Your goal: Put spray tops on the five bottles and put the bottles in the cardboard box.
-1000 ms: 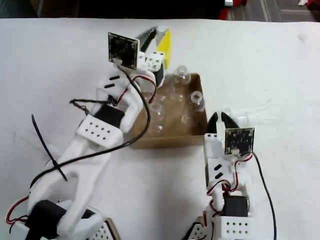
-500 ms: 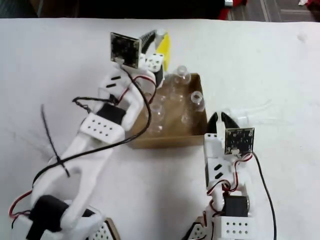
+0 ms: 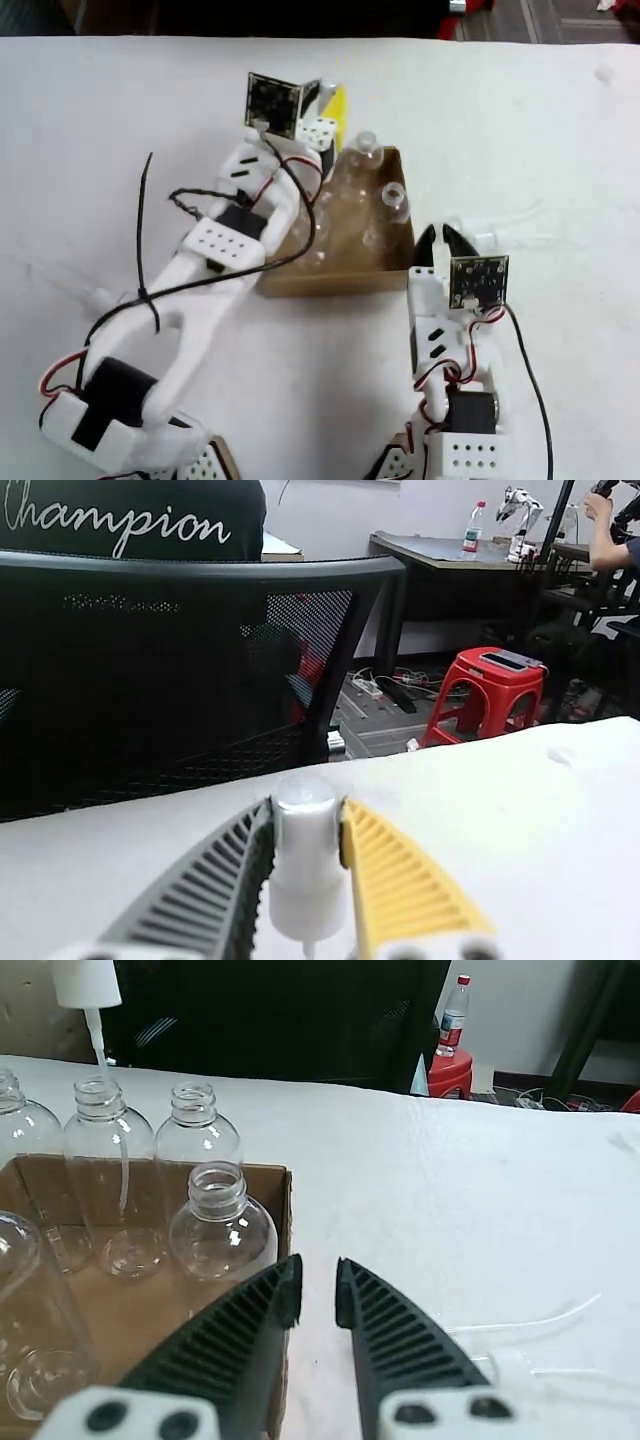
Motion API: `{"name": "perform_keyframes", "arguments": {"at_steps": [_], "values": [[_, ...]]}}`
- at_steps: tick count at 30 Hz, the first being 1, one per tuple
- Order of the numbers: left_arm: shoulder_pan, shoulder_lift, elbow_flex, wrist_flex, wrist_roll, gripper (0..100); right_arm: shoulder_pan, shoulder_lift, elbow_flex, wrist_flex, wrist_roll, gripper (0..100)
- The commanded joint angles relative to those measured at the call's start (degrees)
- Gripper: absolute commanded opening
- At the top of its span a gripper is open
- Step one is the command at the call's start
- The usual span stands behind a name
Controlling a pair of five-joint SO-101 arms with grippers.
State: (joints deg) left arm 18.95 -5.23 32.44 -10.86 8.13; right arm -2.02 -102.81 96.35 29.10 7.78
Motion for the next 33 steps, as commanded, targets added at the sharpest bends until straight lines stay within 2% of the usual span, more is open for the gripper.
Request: {"name": "perform_keyframes", "arguments": {"at_steps": [1, 6, 10, 22, 28, 33], "values": [[0.13, -0.84, 2.81, -2.29, 0.26, 2, 0.31, -0.31, 0.44, -1.63, 0.62, 4.6], [-0.40, -0.40, 7.21, -8.97, 0.18, 2, 0.31, -0.31, 0.44, -1.63, 0.62, 4.6], [-0.31, -0.40, 9.49, -10.64, 0.18, 2, 0.31, -0.31, 0.44, -1.54, 0.62, 4.6], [-0.40, -0.84, 9.49, -10.55, 0.26, 2, 0.31, -0.31, 0.44, -1.54, 0.62, 4.8], [-1.80, -0.84, 9.67, -10.02, 0.79, 13, 0.31, -0.31, 0.44, -1.54, 0.62, 4.8], [-2.24, -2.07, 9.32, -6.51, 0.88, 14, 0.04, -0.31, 0.44, -1.54, 0.62, 4.9]]}}
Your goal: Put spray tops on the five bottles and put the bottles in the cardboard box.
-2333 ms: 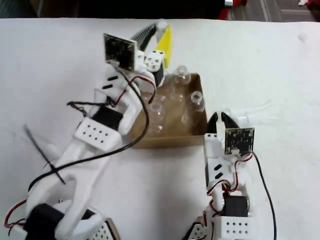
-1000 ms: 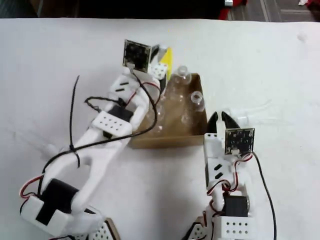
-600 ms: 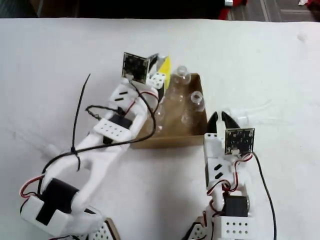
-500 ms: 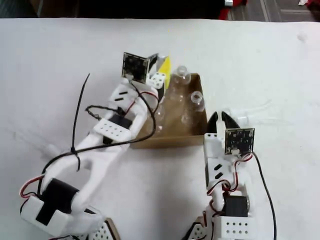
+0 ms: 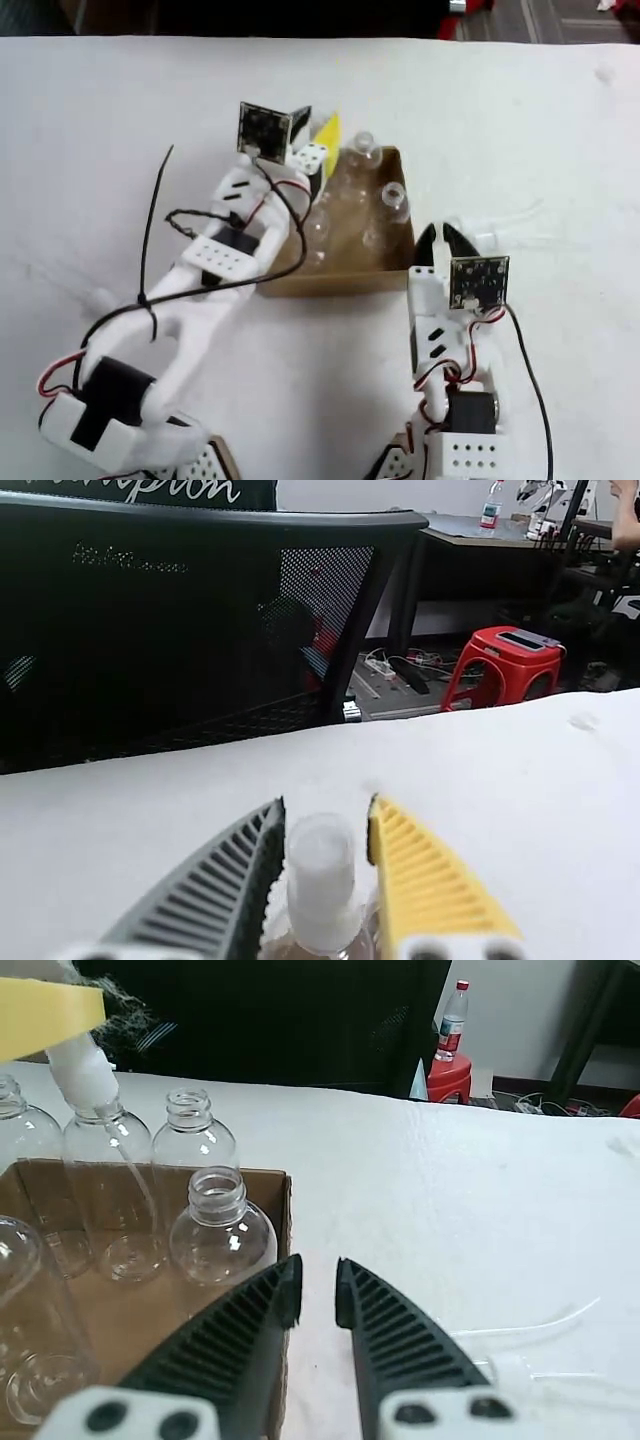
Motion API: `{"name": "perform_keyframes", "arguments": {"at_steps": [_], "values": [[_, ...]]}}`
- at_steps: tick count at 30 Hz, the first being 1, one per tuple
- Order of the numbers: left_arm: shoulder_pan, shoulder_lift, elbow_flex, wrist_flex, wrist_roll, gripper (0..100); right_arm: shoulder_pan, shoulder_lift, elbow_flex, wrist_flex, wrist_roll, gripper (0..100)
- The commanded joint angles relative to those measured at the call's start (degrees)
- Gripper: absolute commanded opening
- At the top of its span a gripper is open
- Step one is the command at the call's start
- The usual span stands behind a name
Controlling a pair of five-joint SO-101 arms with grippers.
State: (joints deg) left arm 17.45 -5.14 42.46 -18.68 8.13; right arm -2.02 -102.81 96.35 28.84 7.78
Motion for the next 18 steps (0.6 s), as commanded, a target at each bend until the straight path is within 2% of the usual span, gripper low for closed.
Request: {"name": "perform_keyframes", "arguments": {"at_steps": [1, 4, 9, 13, 18], "values": [[-0.75, -3.12, -0.53, 1.32, 0.88, 14, -0.31, -0.31, 0.44, -1.27, 0.70, 4.9], [-0.48, -6.64, -0.35, 2.29, 0.88, 14, -0.57, -0.31, 0.44, -1.27, 0.70, 4.9], [-0.57, -15.16, -2.11, 11.60, 2.02, 14, -0.48, -0.31, 0.44, -1.27, 0.70, 4.9], [-2.07, -23.96, -5.63, 22.77, 7.12, 14, -0.48, -0.31, 0.44, -1.27, 0.70, 4.9], [-5.76, -34.77, -8.88, 38.77, 7.74, 14, -0.40, -0.31, 0.44, -1.27, 0.70, 4.9]]}}
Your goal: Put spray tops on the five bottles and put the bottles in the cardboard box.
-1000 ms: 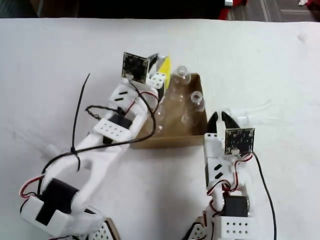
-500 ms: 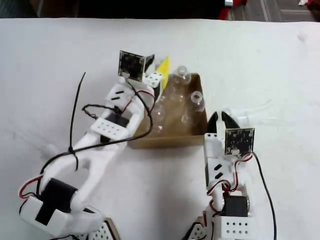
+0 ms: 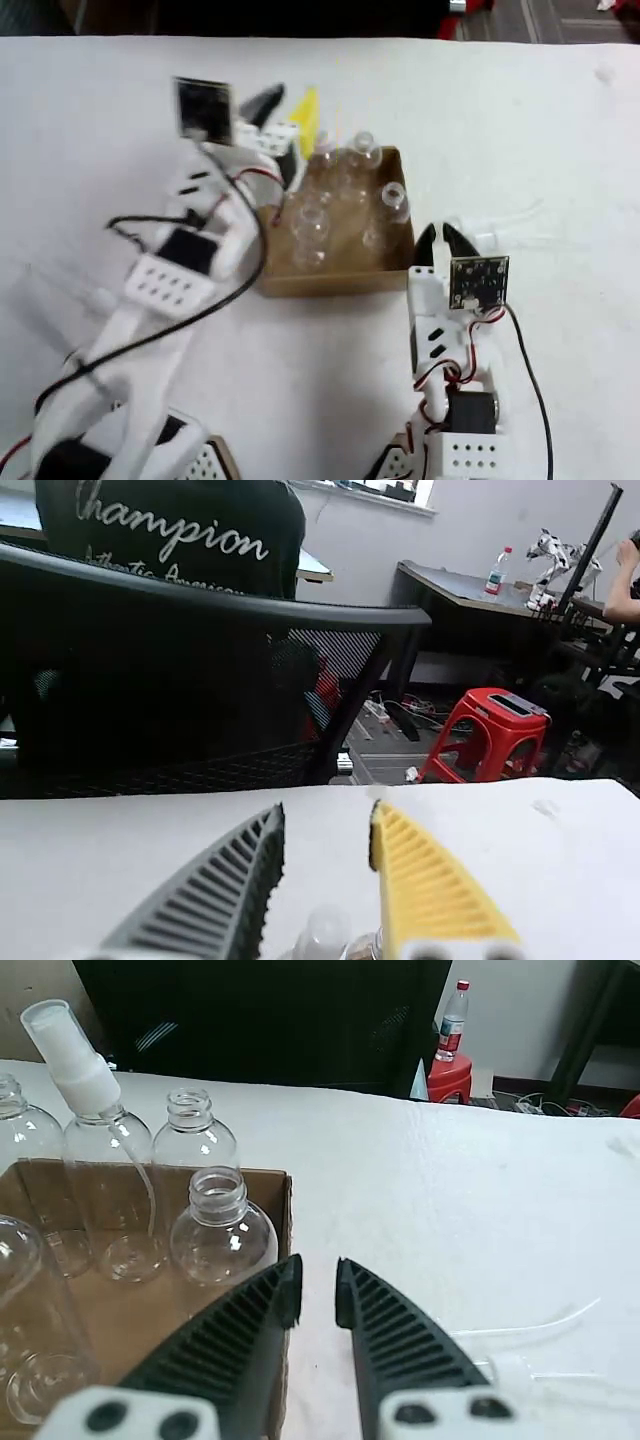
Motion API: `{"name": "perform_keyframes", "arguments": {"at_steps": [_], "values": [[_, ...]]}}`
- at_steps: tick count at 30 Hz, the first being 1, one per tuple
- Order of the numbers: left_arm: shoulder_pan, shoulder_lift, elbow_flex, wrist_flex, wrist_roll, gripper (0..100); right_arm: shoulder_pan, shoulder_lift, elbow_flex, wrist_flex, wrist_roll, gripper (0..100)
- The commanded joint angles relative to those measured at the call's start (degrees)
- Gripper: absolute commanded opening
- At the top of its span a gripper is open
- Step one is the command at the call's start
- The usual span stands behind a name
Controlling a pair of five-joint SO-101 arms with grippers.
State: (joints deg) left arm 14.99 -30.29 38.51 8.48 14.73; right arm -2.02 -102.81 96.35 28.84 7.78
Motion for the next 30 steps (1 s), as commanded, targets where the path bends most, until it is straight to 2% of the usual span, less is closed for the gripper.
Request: {"name": "perform_keyframes", "arguments": {"at_steps": [1, 12, 15, 19, 24, 26, 30], "values": [[-4.44, -11.65, -5.01, 14.59, 1.05, 14, -0.40, -0.31, 0.44, -1.27, 0.70, 4.9], [-23.08, -25.98, -4.31, 42.37, 1.32, 14, -0.57, -0.31, 0.44, -1.10, 0.70, 4.9], [-23.78, -26.95, -0.18, 43.69, 1.41, 14, -0.57, -0.31, 0.44, -1.10, 0.70, 4.9], [-22.11, -27.38, 9.14, 36.22, 0.97, 14, -0.57, -0.31, 0.44, -1.19, 0.79, 4.9], [-22.37, -27.38, 24.88, 13.63, 0.35, 14, -0.57, -0.31, 0.44, -1.19, 0.79, 4.9], [-22.02, -27.38, 29.54, 6.51, -2.81, 14, -0.57, -0.31, 0.44, -1.19, 0.79, 4.9], [-20.09, -27.30, 33.14, 2.29, -5.36, 14, -0.66, -0.31, 0.44, -1.19, 0.79, 4.9]]}}
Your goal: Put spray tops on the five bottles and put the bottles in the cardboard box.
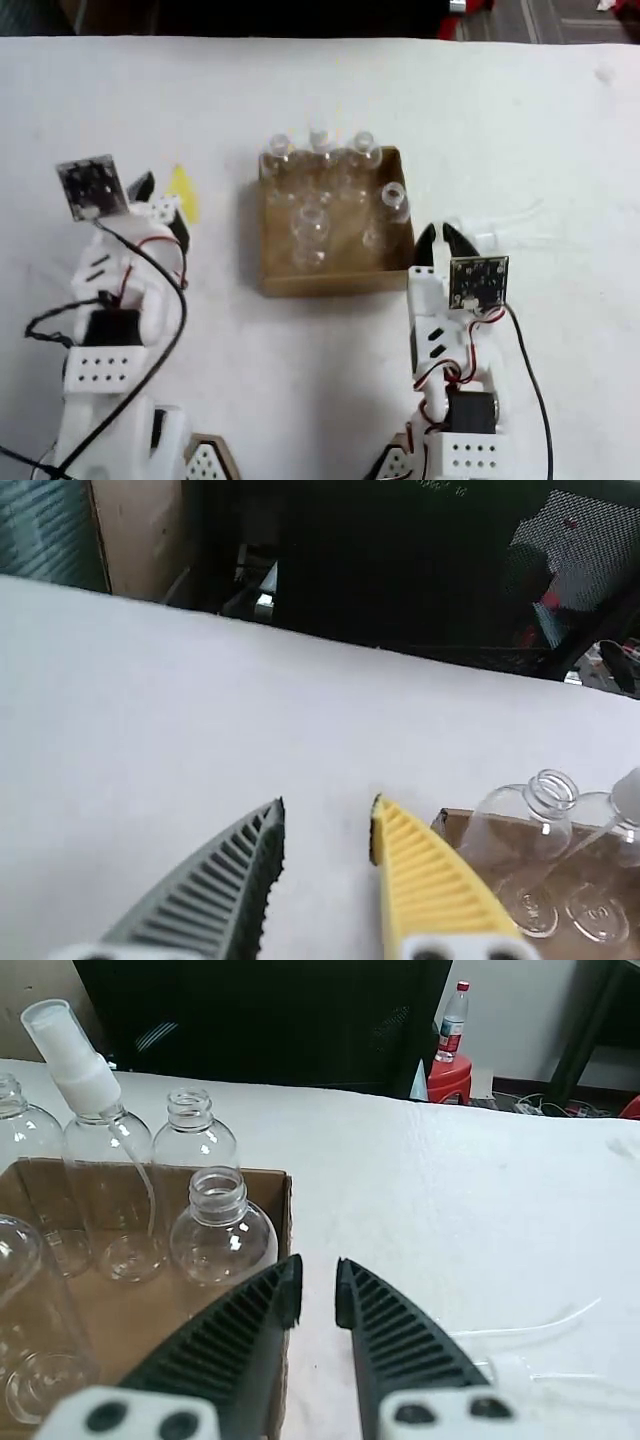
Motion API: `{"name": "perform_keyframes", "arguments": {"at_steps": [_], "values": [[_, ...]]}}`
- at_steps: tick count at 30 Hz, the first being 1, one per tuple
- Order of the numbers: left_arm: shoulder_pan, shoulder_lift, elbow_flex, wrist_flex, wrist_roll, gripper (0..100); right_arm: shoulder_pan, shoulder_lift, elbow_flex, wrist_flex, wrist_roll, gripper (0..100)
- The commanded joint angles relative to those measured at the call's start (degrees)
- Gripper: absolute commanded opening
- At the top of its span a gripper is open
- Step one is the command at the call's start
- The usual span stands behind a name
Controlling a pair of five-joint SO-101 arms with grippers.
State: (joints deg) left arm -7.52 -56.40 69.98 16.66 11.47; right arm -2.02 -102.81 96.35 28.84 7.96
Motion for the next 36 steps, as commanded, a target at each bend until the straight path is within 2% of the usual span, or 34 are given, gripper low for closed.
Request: {"name": "perform_keyframes", "arguments": {"at_steps": [1, 6, 36], "values": [[3.21, -1.01, 1.85, -5.80, -2.20, 14, -0.66, -0.31, 0.44, -1.19, 0.62, 4.9], [5.23, -1.01, 3.16, -5.80, -2.20, 14, -0.66, -0.31, 0.44, -1.19, 0.62, 4.9], [4.88, -0.75, 3.34, -5.80, -2.20, 14, -0.66, -0.31, 0.44, -1.10, 0.62, 4.9]]}}
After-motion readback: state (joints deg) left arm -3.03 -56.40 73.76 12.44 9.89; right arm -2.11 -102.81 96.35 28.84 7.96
